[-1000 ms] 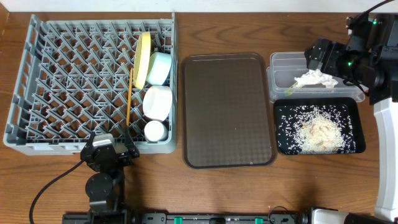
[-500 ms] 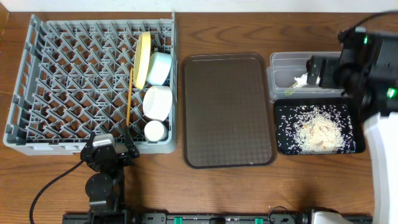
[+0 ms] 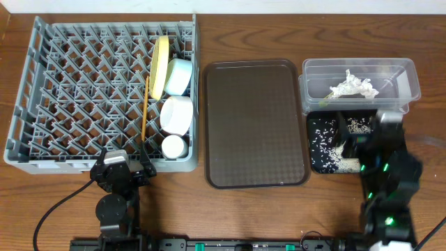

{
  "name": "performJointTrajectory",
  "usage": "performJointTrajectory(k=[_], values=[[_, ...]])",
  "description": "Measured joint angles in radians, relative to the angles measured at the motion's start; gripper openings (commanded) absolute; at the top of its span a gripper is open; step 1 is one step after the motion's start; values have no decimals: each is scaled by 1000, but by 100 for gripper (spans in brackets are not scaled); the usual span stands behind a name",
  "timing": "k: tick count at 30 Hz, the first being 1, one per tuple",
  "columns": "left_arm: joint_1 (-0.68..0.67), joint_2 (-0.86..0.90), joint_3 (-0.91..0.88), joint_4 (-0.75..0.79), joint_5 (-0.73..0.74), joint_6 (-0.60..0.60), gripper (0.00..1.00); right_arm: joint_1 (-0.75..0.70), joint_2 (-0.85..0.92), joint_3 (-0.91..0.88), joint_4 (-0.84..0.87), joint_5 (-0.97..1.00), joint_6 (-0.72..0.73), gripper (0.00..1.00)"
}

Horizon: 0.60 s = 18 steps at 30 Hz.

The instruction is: Sort waste into correct bins and load items into the dishwasher

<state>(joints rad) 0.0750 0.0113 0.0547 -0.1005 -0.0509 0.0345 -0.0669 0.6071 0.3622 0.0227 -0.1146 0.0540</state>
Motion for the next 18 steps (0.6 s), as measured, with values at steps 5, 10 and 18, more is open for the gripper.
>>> performJointTrajectory(k=[5,10,18], values=[[0,0,0,0,0,0,90,0,-193,-241,108,0,14,99],[0,0,0,0,0,0,90,0,-346,-355,89,0,18,99],[0,0,0,0,0,0,90,13,-486,-356,27,37,20,99]])
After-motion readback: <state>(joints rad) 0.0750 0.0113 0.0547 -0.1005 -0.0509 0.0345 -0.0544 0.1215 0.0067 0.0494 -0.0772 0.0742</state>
